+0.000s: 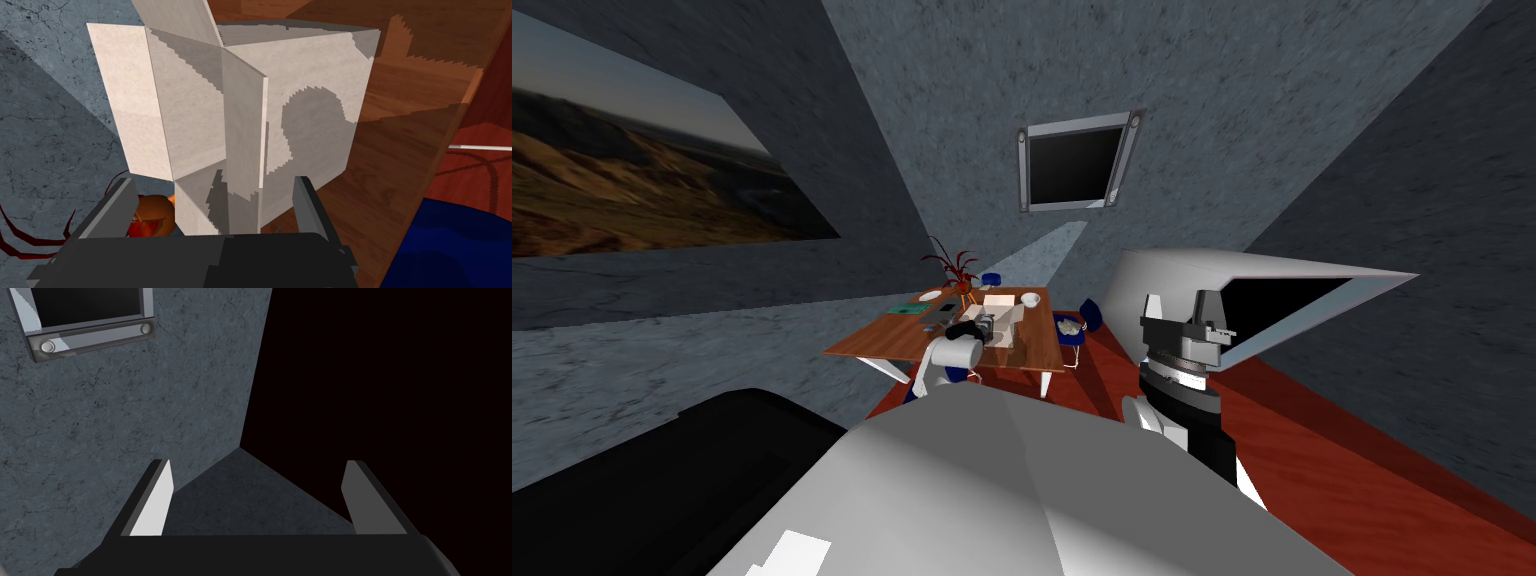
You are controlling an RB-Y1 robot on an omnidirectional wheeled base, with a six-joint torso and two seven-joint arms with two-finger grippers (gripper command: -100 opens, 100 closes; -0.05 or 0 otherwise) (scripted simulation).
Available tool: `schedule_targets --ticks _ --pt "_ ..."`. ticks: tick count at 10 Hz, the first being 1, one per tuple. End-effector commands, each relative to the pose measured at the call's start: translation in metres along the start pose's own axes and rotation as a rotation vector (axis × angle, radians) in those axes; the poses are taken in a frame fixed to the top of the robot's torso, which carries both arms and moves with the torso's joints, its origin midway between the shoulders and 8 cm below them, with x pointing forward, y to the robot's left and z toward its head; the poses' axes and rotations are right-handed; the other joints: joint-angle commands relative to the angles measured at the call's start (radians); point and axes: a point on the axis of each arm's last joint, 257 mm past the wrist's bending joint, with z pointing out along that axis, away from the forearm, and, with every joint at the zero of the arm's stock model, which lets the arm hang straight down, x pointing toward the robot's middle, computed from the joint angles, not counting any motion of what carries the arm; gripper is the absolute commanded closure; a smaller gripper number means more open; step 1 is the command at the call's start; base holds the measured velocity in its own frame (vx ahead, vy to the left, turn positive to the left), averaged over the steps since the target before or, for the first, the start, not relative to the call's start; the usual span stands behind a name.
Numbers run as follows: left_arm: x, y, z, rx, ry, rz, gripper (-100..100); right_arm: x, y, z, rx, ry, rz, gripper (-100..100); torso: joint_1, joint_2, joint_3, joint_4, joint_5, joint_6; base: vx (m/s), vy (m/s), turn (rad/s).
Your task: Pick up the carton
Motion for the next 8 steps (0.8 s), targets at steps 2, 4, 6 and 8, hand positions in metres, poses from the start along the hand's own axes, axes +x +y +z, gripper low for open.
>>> schedule_targets --ticks 2,4,6,8 --pt "0.001 0.0006 0.0101 0.003 0.001 0.001 -100 0.0 0.0 0.0 0.0 0.0 0.0 0 0.0 -0.001 0.0 0.0 0.0 0.0 0.029 0.004 0.005" --pt "0.0006 0.0008 0.0077 0.003 0.001 0.001 100 0.0 0.0 0.0 0.0 0.0 0.0 0 0.0 0.0 0.0 0.0 0.0 0.0 0.007 0.001 0.0" --pt "0.0005 0.0022 0.0079 -0.001 0.001 0.0 100 0.0 0.0 0.0 0.0 0.0 0.0 0 -0.001 0.001 0.001 0.001 -0.001 0.001 0.003 0.001 -0.003" --pt "0.0009 0.0004 0.0075 0.004 0.002 -0.001 100 0.0 0.0 0.0 0.0 0.0 0.0 0 -0.001 0.001 0.0 0.0 -0.001 0.0 0.0 0.0 0.0"
